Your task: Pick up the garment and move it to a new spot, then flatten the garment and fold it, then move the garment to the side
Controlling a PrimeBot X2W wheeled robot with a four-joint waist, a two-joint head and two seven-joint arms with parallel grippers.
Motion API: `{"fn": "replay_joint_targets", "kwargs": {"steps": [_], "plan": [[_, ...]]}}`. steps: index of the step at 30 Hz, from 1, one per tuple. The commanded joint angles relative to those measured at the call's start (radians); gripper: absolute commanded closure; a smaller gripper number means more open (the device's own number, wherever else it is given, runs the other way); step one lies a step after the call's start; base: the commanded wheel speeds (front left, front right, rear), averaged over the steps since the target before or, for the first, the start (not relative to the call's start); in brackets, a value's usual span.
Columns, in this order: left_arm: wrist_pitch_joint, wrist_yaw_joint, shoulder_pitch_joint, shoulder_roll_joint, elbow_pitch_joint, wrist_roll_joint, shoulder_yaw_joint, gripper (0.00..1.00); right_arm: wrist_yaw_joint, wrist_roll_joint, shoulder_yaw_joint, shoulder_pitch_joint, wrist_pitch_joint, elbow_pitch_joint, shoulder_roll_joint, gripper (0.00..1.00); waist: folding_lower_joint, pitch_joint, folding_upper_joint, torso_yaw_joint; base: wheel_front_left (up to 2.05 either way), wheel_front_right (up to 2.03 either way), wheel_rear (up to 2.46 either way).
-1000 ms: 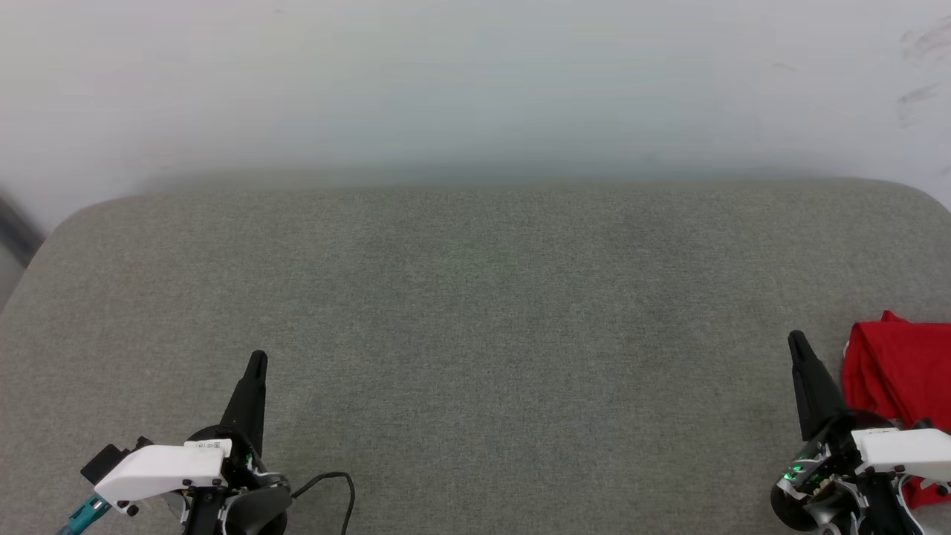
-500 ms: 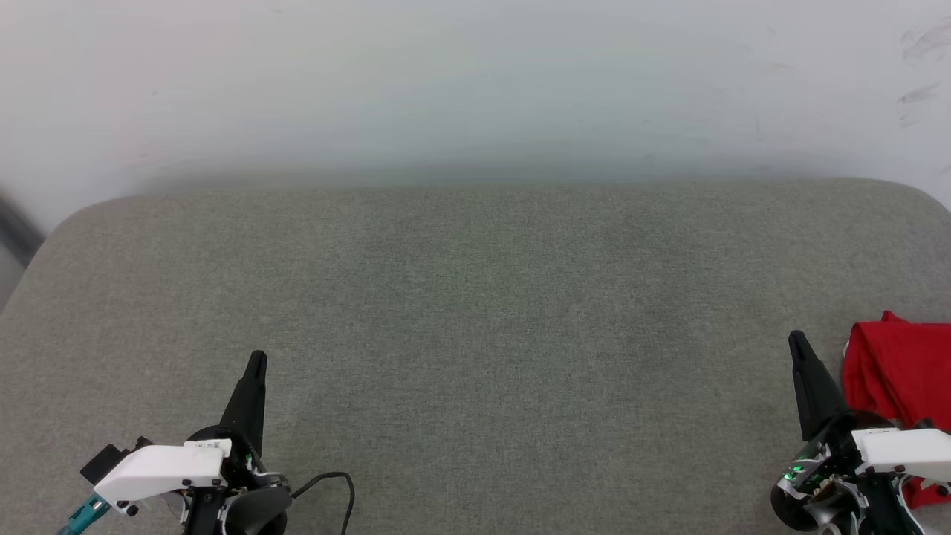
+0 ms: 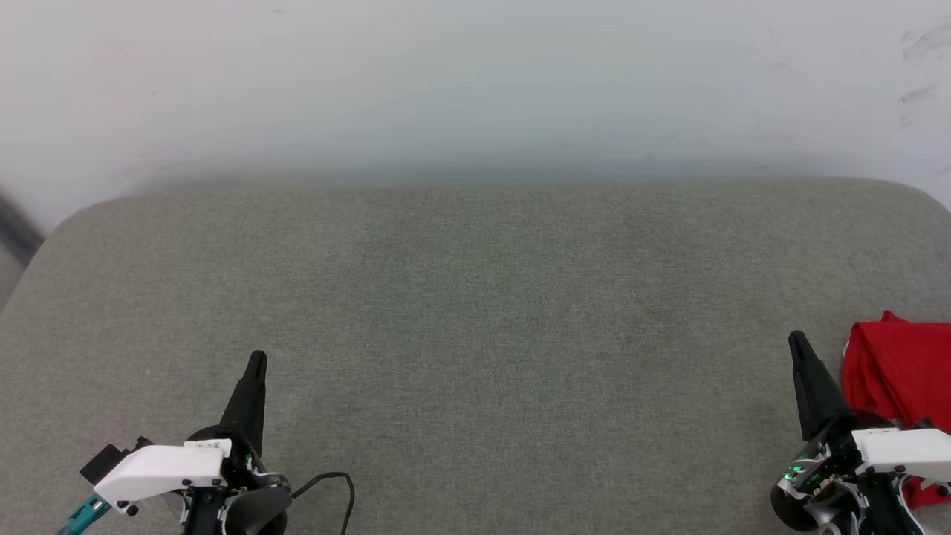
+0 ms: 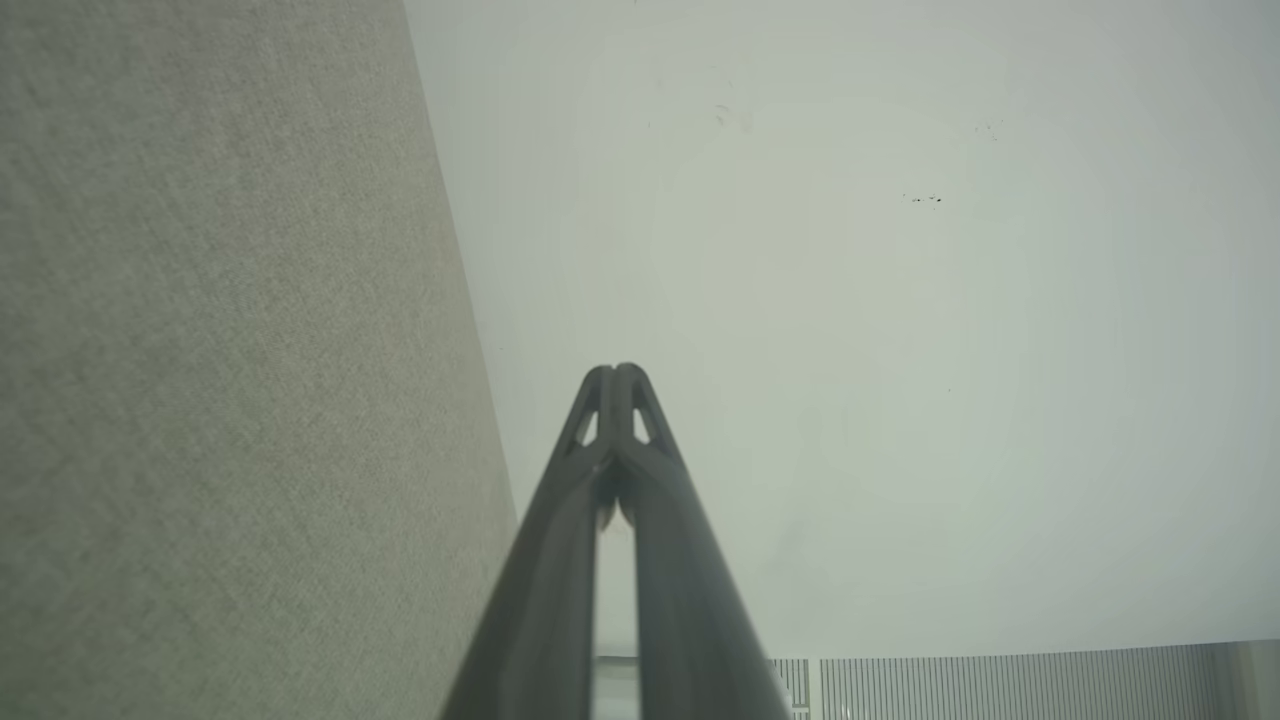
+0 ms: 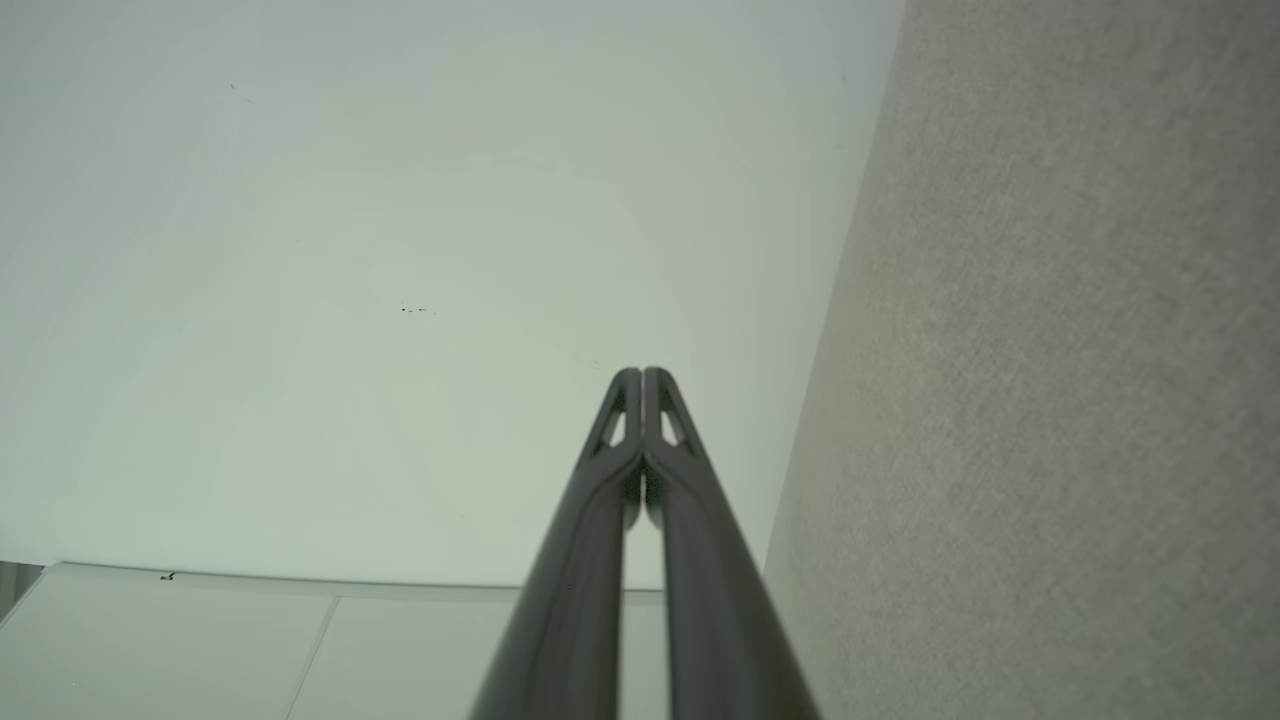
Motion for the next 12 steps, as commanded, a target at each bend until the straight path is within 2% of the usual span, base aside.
{"fn": "replay_joint_targets", "kwargs": {"steps": [1,12], "plan": [[0.002,-0.004,-0.008,-0.001,0.001,0.0,0.004,1.0,0.0,-0.003,-0.002,-0.012,0.003,0.001,0.004,1.0,0.0,0.0,0.0,0.0,0.0,0.0,0.0],[0.003,-0.004,-0.008,-0.002,0.001,0.001,0.004,1.0,0.0,-0.004,-0.003,-0.012,0.004,0.001,0.005,1.0,0.0,0.0,0.0,0.0,0.0,0.0,0.0]]}}
